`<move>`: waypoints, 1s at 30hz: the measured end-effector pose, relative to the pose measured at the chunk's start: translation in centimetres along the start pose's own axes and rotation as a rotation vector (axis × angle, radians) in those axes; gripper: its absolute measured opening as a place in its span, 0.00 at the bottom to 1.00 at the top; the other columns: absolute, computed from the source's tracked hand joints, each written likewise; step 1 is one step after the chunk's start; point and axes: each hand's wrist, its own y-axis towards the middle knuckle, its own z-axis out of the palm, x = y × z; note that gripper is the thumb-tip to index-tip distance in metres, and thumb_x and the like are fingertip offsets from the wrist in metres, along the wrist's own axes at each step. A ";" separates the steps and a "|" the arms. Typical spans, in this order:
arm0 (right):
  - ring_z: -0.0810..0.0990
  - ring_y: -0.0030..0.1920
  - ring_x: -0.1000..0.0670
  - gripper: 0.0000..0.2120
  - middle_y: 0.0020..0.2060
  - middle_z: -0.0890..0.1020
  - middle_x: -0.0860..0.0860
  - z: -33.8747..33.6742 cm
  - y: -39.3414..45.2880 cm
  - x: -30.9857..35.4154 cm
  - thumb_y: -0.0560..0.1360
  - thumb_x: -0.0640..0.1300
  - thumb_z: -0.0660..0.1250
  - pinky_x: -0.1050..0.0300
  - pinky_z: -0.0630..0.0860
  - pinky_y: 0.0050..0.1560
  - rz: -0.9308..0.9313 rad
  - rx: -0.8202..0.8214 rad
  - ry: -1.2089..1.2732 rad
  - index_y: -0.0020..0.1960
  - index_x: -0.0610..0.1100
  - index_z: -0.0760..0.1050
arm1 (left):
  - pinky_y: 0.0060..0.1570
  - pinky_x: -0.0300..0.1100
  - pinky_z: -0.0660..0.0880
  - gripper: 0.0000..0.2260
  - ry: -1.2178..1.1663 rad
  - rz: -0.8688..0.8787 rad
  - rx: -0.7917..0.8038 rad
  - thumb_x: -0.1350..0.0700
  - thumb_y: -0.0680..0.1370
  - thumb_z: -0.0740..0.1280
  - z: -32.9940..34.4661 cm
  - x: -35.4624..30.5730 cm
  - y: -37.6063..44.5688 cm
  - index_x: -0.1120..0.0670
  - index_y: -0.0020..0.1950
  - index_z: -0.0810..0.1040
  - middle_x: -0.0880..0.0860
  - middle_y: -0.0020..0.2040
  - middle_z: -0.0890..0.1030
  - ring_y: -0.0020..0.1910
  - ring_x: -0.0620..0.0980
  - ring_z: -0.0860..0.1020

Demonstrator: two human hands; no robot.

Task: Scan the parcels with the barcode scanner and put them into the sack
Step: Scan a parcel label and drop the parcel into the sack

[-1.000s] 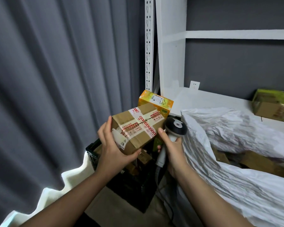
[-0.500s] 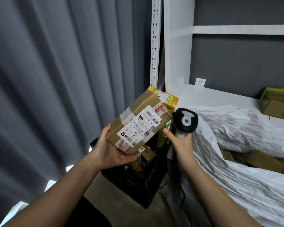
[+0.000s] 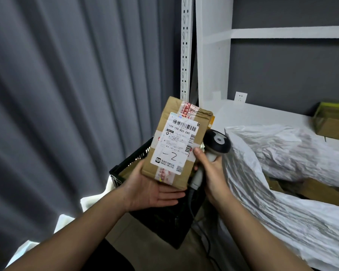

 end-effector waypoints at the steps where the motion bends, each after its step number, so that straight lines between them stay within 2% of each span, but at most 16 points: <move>1: 0.78 0.37 0.55 0.40 0.53 0.84 0.46 -0.2 0.2 0.1 0.62 0.55 0.77 0.60 0.74 0.35 0.009 -0.013 -0.004 0.68 0.40 0.69 | 0.66 0.58 0.68 0.38 0.064 0.015 -0.033 0.30 0.74 0.51 -0.4 0.0 0.2 0.58 0.68 0.74 0.66 0.65 0.75 0.62 0.65 0.76; 3: 0.79 0.36 0.56 0.40 0.52 0.84 0.47 -0.6 0.4 0.3 0.60 0.56 0.77 0.58 0.74 0.35 0.033 -0.028 -0.031 0.68 0.42 0.69 | 0.59 0.57 0.73 0.30 0.143 0.149 -0.142 0.34 0.76 0.55 -1.3 -0.2 0.6 0.52 0.69 0.72 0.60 0.63 0.78 0.58 0.62 0.79; 5: 0.77 0.33 0.55 0.41 0.49 0.83 0.45 -0.8 0.5 0.5 0.60 0.55 0.78 0.59 0.73 0.33 0.064 -0.017 -0.075 0.67 0.40 0.69 | 0.57 0.57 0.75 0.29 0.235 0.287 -0.145 0.35 0.73 0.63 -2.3 -0.5 0.6 0.49 0.70 0.70 0.54 0.62 0.80 0.58 0.58 0.80; 7: 0.77 0.32 0.54 0.38 0.49 0.84 0.43 -1.0 0.5 0.6 0.63 0.53 0.79 0.60 0.73 0.31 0.103 0.011 -0.125 0.67 0.39 0.68 | 0.58 0.55 0.77 0.38 0.418 0.291 -0.115 0.38 0.64 0.76 -2.6 -0.5 0.2 0.49 0.69 0.69 0.51 0.61 0.81 0.59 0.54 0.80; 9: 0.77 0.32 0.54 0.33 0.52 0.84 0.43 -1.1 0.4 0.5 0.68 0.50 0.78 0.60 0.73 0.32 0.138 0.031 -0.170 0.67 0.42 0.68 | 0.55 0.51 0.79 0.45 0.546 0.252 -0.094 0.43 0.55 0.82 -3.2 -0.5 0.0 0.50 0.68 0.68 0.50 0.60 0.82 0.58 0.52 0.81; 11: 0.76 0.33 0.54 0.28 0.53 0.83 0.45 -1.0 0.2 0.7 0.71 0.49 0.75 0.59 0.73 0.33 0.154 0.039 -0.170 0.66 0.45 0.68 | 0.56 0.52 0.79 0.44 0.540 0.279 -0.111 0.46 0.54 0.83 -3.8 -0.5 0.0 0.51 0.66 0.69 0.51 0.59 0.82 0.58 0.53 0.81; 13: 0.75 0.31 0.56 0.21 0.49 0.82 0.48 -0.7 0.0 1.1 0.75 0.43 0.72 0.61 0.72 0.32 0.125 0.034 -0.207 0.64 0.46 0.69 | 0.57 0.54 0.78 0.38 0.484 0.323 -0.191 0.51 0.59 0.82 -3.8 -0.8 0.1 0.53 0.65 0.69 0.51 0.55 0.84 0.55 0.53 0.82; 15: 0.72 0.27 0.55 0.14 0.39 0.79 0.50 -0.5 -0.3 1.6 0.76 0.40 0.70 0.61 0.69 0.29 0.100 0.039 -0.266 0.58 0.45 0.71 | 0.53 0.50 0.80 0.29 0.419 0.357 -0.335 0.58 0.67 0.77 -3.8 -0.7 0.8 0.55 0.65 0.69 0.51 0.52 0.84 0.52 0.51 0.83; 17: 0.67 0.24 0.52 0.07 0.29 0.74 0.51 -0.3 -0.7 1.9 0.76 0.38 0.69 0.59 0.66 0.28 0.087 0.078 -0.282 0.50 0.42 0.71 | 0.47 0.45 0.82 0.28 0.383 0.369 -0.426 0.58 0.69 0.76 -4.1 -0.7 1.8 0.56 0.66 0.68 0.51 0.54 0.83 0.52 0.50 0.83; 20: 0.64 0.22 0.51 0.06 0.23 0.70 0.49 0.3 -1.6 2.0 0.76 0.37 0.68 0.58 0.62 0.27 0.128 0.160 -0.233 0.44 0.40 0.70 | 0.42 0.42 0.81 0.39 0.403 0.406 -0.522 0.51 0.61 0.81 -3.9 -0.7 3.1 0.58 0.66 0.68 0.53 0.57 0.81 0.50 0.49 0.83; 22: 0.62 0.21 0.51 0.08 0.22 0.68 0.48 0.6 -2.2 2.1 0.75 0.38 0.69 0.58 0.60 0.26 0.188 0.239 -0.141 0.42 0.40 0.69 | 0.41 0.41 0.80 0.34 0.406 0.455 -0.629 0.53 0.63 0.81 -3.3 -0.6 3.8 0.57 0.63 0.66 0.52 0.56 0.79 0.49 0.47 0.81; 24: 0.62 0.20 0.51 0.09 0.23 0.67 0.47 0.6 -2.5 2.2 0.71 0.41 0.69 0.59 0.60 0.25 0.232 0.315 -0.079 0.39 0.41 0.69 | 0.48 0.42 0.79 0.30 0.395 0.483 -0.693 0.56 0.67 0.78 -2.4 -0.7 4.3 0.54 0.61 0.64 0.51 0.56 0.77 0.51 0.48 0.79; 26: 0.61 0.20 0.51 0.08 0.23 0.66 0.46 0.4 -2.7 2.4 0.70 0.42 0.68 0.60 0.60 0.24 0.239 0.351 -0.060 0.36 0.43 0.70 | 0.54 0.43 0.76 0.29 0.383 0.496 -0.692 0.57 0.69 0.78 -1.9 -0.7 4.8 0.54 0.60 0.63 0.52 0.56 0.76 0.53 0.49 0.77; 30: 0.60 0.20 0.51 0.09 0.22 0.66 0.47 0.0 -2.9 3.1 0.69 0.41 0.66 0.61 0.60 0.24 0.209 0.344 -0.094 0.35 0.41 0.68 | 0.55 0.43 0.74 0.28 0.397 0.494 -0.711 0.58 0.69 0.78 -1.7 -0.8 5.4 0.54 0.59 0.62 0.52 0.56 0.76 0.53 0.49 0.76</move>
